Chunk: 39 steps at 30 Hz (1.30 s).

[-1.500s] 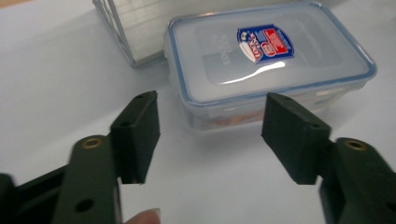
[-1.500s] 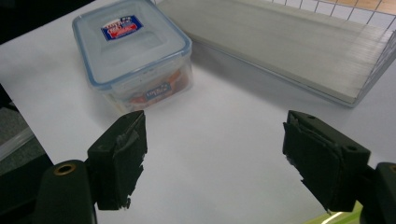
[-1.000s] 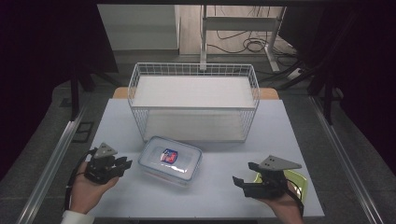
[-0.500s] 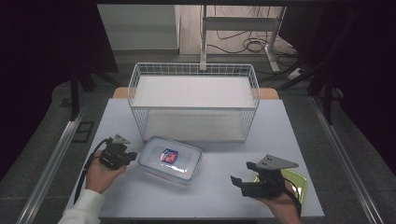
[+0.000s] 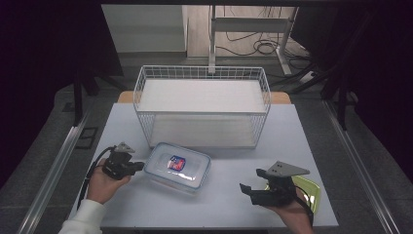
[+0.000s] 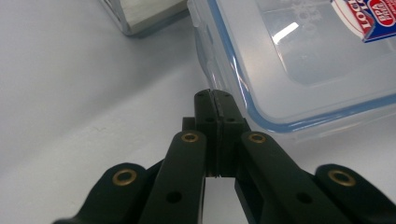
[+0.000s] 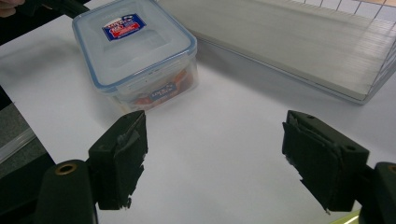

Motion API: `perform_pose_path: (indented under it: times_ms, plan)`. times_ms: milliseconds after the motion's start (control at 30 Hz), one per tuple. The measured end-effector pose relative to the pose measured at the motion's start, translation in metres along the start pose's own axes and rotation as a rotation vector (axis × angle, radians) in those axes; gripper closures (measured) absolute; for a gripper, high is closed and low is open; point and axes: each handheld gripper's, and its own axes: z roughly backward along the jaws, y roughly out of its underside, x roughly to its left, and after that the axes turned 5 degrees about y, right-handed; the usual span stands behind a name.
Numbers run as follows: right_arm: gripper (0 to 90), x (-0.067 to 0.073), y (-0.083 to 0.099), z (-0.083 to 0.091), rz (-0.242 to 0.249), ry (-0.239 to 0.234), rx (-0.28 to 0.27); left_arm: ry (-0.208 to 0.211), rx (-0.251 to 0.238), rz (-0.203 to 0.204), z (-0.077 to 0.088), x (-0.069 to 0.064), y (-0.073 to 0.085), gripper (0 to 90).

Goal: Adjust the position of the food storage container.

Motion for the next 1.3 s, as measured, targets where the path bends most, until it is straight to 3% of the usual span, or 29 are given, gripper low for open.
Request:
perform_pose_path:
  times_ms: [333, 567, 933, 1300]
  plan:
    - [22.2, 0.000, 0.000, -0.002, 0.003, -0.002, 0.009, 0.040, 0.006, -0.006, 0.000, 0.004, 0.000, 90.0]
    - [22.2, -0.001, 0.001, -0.003, 0.001, 0.000, 0.012, 0.041, 0.014, -0.023, 0.000, 0.001, 0.000, 90.0]
    - [22.2, 0.000, 0.001, -0.003, 0.002, -0.002, 0.014, 0.083, 0.002, -0.067, 0.007, -0.022, 0.010, 90.0]
    - [22.2, 0.001, 0.001, -0.004, 0.006, -0.007, 0.017, 0.114, -0.004, -0.074, 0.006, -0.031, 0.013, 90.0]
